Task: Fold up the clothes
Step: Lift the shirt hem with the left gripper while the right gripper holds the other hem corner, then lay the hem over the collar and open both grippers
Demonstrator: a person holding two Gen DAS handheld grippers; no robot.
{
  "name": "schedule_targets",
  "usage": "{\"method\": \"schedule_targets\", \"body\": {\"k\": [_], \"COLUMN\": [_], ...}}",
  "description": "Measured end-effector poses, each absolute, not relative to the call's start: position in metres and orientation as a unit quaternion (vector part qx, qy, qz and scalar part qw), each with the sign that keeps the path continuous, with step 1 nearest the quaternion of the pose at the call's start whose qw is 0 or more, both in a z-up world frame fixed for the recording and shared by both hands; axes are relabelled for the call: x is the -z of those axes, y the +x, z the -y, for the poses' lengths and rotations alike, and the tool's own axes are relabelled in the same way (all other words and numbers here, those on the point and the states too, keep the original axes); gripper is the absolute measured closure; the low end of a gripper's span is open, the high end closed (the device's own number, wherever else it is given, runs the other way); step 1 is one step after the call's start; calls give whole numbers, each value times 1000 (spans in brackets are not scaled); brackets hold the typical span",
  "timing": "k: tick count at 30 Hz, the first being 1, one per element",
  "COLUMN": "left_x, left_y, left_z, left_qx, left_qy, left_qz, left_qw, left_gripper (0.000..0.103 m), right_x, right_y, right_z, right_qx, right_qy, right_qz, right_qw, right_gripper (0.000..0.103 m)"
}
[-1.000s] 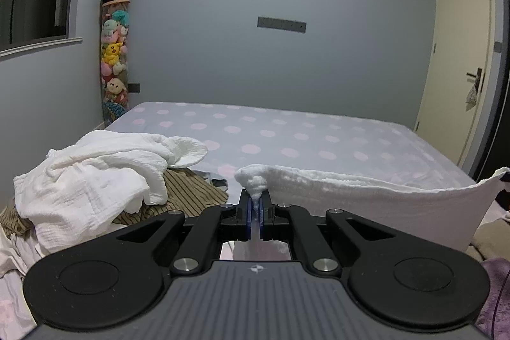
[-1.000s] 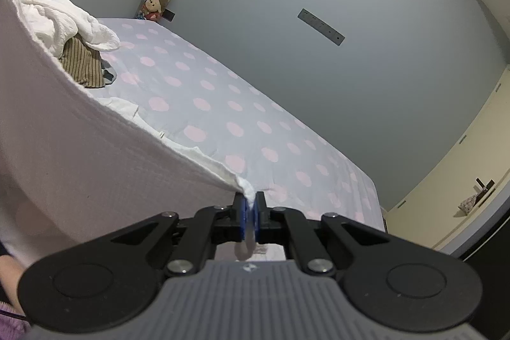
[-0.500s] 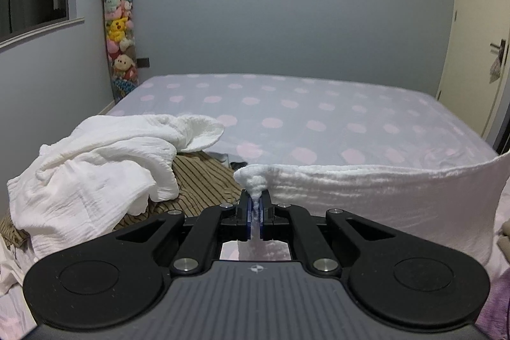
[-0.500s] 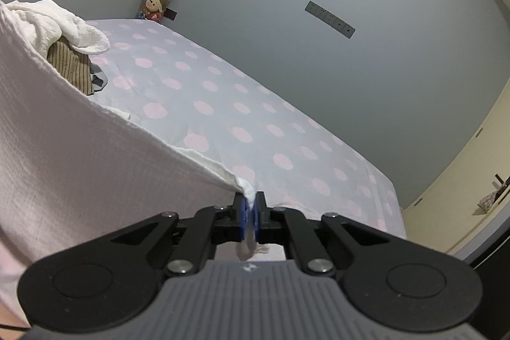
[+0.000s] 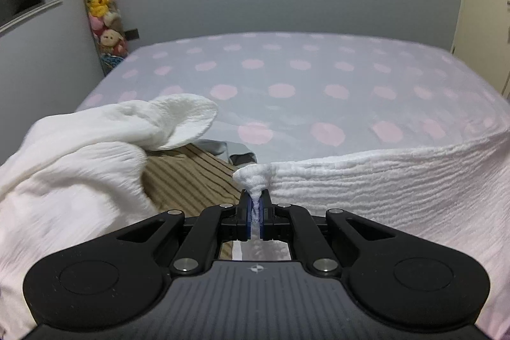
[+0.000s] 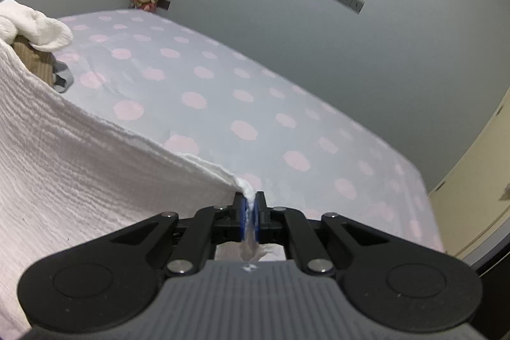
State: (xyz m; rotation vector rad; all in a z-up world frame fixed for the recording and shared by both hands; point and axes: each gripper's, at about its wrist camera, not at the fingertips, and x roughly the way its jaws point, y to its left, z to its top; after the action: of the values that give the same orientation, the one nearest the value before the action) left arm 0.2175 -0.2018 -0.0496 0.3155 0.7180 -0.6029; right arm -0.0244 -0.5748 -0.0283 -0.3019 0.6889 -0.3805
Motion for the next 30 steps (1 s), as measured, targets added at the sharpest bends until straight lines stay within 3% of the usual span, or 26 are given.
{"method": "schedule_targets", "body": {"k": [10,15,23,25,27,30], "left_x": [140,163,179,171,163,141], "left_y": [296,309,311,307,302,289], "left_z": [242,244,245,242,239,231], "left_qx": [261,255,255,256,257,261], "left_qy": [139,123,104,101,97,91], "left_qz": [-421,-435,-451,-448,-444,-437], "left_qw": [857,855,849,851,853,856], "left_gripper": [100,101,98,97,90,86], "right_x": [115,159,182,174,164,146], "right_y": [60,102,107,102,95,74], "right_z": [616,636,648,652,655,654], "right_qx": [180,178,182,188,197,210], "right_qy": [-110,-92,-45,-23,-3,22], "right_qz": [-380,-403,-438,-433,-425,-410], "right_qw": [900,893,879,881,884,887], "right_gripper": [97,97,95,88,70,66]}}
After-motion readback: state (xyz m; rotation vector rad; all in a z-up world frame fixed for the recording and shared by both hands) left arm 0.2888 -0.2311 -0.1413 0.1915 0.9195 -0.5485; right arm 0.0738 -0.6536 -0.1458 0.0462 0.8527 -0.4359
